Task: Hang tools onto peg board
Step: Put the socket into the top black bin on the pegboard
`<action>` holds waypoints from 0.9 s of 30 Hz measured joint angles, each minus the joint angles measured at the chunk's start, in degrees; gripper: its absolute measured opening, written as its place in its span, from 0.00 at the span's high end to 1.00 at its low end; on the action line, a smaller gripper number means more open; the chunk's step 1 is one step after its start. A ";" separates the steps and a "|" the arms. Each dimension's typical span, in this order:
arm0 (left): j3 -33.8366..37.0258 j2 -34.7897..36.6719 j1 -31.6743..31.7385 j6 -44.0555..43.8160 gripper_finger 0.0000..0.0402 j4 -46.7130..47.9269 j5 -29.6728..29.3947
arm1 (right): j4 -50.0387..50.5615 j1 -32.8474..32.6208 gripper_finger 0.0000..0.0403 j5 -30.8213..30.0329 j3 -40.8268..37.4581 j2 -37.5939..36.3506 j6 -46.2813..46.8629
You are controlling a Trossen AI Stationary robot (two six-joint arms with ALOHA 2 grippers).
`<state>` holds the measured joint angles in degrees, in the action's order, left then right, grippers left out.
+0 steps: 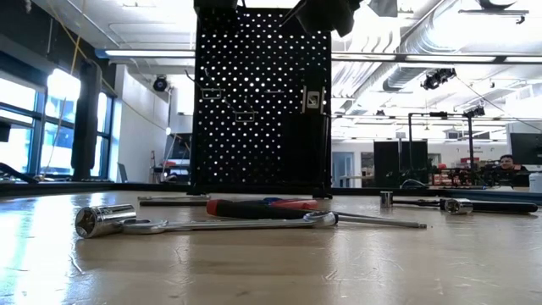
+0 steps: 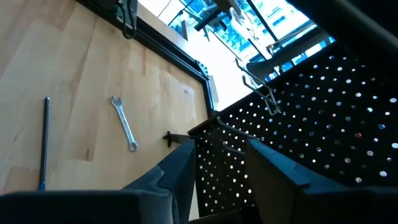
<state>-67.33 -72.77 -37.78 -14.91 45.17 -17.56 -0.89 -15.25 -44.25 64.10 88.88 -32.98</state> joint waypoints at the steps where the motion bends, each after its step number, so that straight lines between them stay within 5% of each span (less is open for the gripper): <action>1: 1.40 0.01 -0.93 -1.32 0.58 -1.44 -0.30 | 0.01 0.00 0.67 0.01 0.00 0.00 0.00; 11: 15.96 -2.56 -8.57 -10.49 0.58 -14.60 -0.88 | -0.13 0.13 0.67 0.31 0.00 0.00 1.07; 27: 17.90 -18.11 -15.16 -10.35 0.58 -26.92 5.13 | 0.02 1.97 0.67 2.43 0.00 0.00 2.60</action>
<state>-49.43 -90.89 -52.94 -25.26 18.26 -12.43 -0.87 -13.28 -41.82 64.10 88.88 -30.38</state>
